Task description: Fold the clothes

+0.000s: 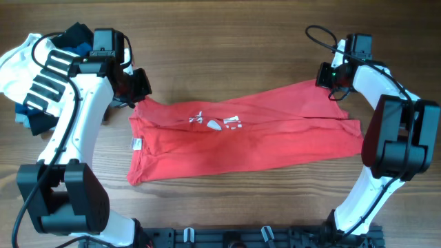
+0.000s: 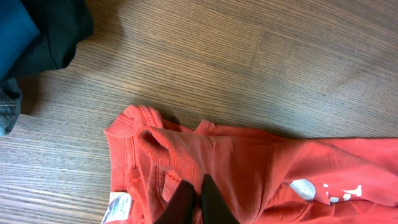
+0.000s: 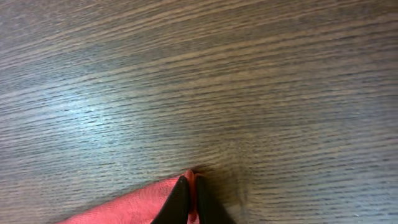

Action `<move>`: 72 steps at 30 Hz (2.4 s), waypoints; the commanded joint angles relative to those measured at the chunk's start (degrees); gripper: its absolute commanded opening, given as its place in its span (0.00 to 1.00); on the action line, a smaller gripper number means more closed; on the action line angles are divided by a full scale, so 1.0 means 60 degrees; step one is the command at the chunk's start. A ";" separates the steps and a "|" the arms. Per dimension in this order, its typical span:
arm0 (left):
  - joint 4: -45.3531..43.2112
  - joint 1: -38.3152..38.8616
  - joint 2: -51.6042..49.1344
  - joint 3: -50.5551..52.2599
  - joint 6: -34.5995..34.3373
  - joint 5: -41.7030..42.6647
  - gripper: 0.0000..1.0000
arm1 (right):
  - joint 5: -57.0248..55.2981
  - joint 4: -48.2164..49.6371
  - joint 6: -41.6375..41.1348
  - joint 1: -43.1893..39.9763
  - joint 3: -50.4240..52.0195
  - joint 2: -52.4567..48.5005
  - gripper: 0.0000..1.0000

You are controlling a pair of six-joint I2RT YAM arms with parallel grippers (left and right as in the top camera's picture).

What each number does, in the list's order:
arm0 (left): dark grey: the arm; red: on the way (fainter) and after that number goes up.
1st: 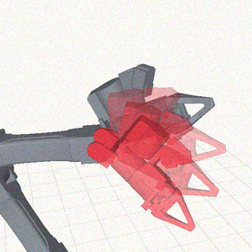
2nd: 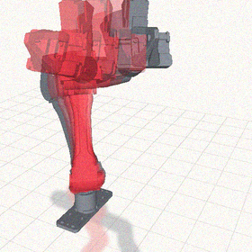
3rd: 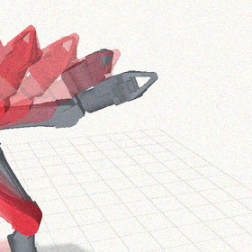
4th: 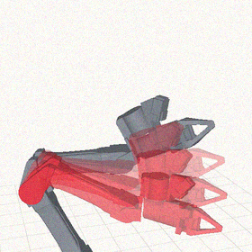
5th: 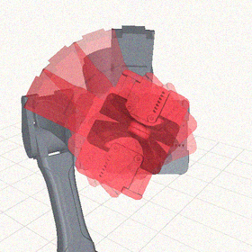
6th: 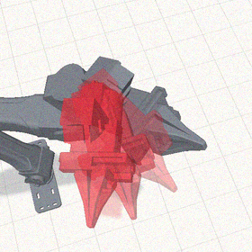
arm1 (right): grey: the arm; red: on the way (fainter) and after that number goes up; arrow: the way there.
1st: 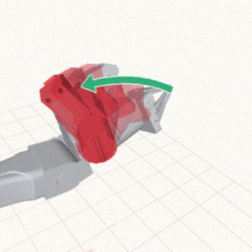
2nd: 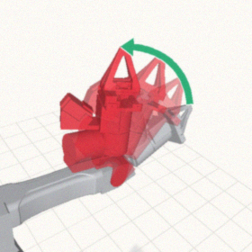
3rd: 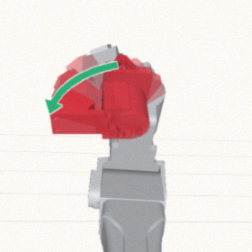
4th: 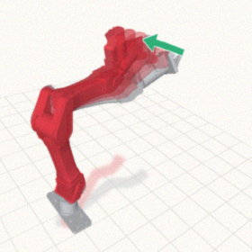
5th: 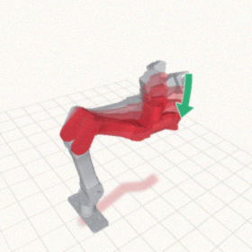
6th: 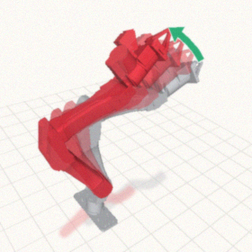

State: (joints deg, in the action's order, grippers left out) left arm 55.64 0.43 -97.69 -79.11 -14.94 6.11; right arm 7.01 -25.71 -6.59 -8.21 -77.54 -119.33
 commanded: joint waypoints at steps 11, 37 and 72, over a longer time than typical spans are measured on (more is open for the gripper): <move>-0.0718 -0.0036 0.0135 0.0062 -0.0095 0.0124 0.04 | -0.3078 -0.0652 -0.0426 -0.0022 0.0022 0.1894 0.04; 0.2018 -0.0029 0.0135 0.1002 -0.0044 0.0149 0.04 | -0.4153 -0.6808 -0.1439 -0.0710 0.0244 0.3428 0.04; 0.2776 -0.0026 0.0138 0.1151 0.0062 0.1020 0.31 | -0.3093 -0.7679 -0.0856 -0.1115 0.0251 0.3424 0.61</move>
State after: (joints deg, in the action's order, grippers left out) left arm 74.00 0.43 -97.69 -72.47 -14.70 7.55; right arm -15.97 -72.25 -13.98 -14.59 -76.31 -98.78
